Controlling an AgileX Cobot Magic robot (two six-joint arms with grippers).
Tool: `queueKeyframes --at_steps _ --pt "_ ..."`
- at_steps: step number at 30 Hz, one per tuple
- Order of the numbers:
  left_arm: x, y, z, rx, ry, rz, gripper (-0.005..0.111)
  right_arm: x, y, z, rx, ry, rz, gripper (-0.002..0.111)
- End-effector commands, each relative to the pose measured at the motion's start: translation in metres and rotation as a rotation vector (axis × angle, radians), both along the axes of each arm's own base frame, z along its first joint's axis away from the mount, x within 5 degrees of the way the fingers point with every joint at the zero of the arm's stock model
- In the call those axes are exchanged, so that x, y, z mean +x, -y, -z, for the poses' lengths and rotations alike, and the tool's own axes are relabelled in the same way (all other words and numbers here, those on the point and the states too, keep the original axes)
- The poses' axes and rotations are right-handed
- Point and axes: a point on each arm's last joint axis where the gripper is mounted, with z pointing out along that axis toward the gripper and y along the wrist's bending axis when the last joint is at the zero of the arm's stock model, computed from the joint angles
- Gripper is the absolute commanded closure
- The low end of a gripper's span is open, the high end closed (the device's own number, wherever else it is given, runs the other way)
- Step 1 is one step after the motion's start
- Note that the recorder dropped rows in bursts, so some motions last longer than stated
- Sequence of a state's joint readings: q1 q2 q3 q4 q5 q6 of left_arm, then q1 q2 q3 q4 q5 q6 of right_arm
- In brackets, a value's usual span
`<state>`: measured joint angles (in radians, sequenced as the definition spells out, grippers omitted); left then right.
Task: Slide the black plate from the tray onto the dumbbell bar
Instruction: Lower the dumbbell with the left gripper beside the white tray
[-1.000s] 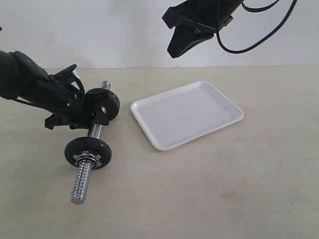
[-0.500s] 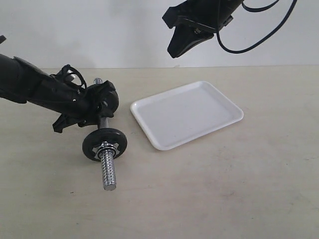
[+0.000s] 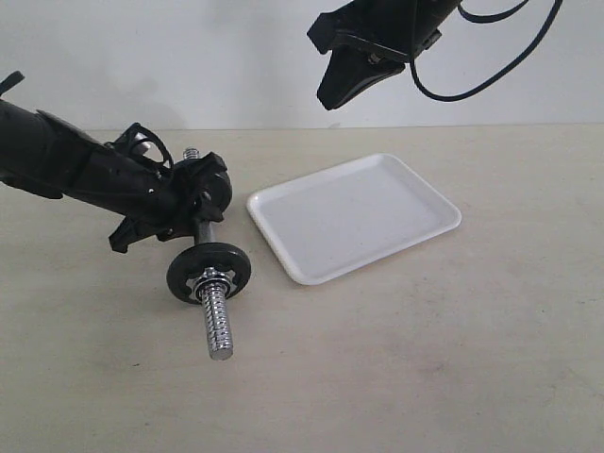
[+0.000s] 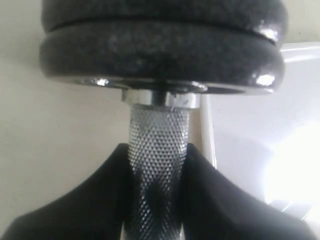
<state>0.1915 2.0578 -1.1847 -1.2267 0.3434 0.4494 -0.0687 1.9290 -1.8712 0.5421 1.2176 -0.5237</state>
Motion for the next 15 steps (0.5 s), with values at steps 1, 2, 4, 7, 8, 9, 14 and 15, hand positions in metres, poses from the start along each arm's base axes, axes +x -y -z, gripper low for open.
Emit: queueKeyframes --at_steps 1,2,4,7,8,9,14,15 --pt "0.0093 0.0013 -0.0318 -0.033 0.099 -0.042 0.103 -0.0028 0.0007 -0.0066 -0.007 0.016 -0.002 0.108" --pt "0.0097 0.0018 -0.0302 -0.048 0.096 -0.047 0.103 -0.0028 0.0007 -0.0066 -0.007 0.016 -0.002 0.108" --pt "0.0099 0.0017 -0.0272 -0.05 0.09 -0.049 0.103 -0.0028 0.0007 -0.0066 -0.006 0.015 0.0 0.108" --pt "0.0104 0.0019 -0.023 -0.061 0.081 -0.056 0.103 -0.0028 0.0007 -0.0066 -0.006 0.015 0.0 0.108" --pt "0.0105 0.0019 -0.0223 -0.062 0.079 -0.057 0.103 -0.0028 0.0007 -0.0066 -0.006 0.015 0.0 0.108" --pt "0.0107 0.0019 -0.0225 -0.063 0.082 -0.057 0.103 -0.0028 0.0007 -0.0066 -0.006 0.015 0.0 0.108" --pt "0.0124 0.002 -0.0244 -0.069 0.11 -0.06 0.103 -0.0028 0.0007 -0.0066 -0.007 0.016 -0.002 0.108" --pt "0.0127 0.002 -0.0247 -0.066 0.115 -0.056 0.103 -0.0028 0.0007 -0.0066 -0.007 0.016 -0.002 0.108"
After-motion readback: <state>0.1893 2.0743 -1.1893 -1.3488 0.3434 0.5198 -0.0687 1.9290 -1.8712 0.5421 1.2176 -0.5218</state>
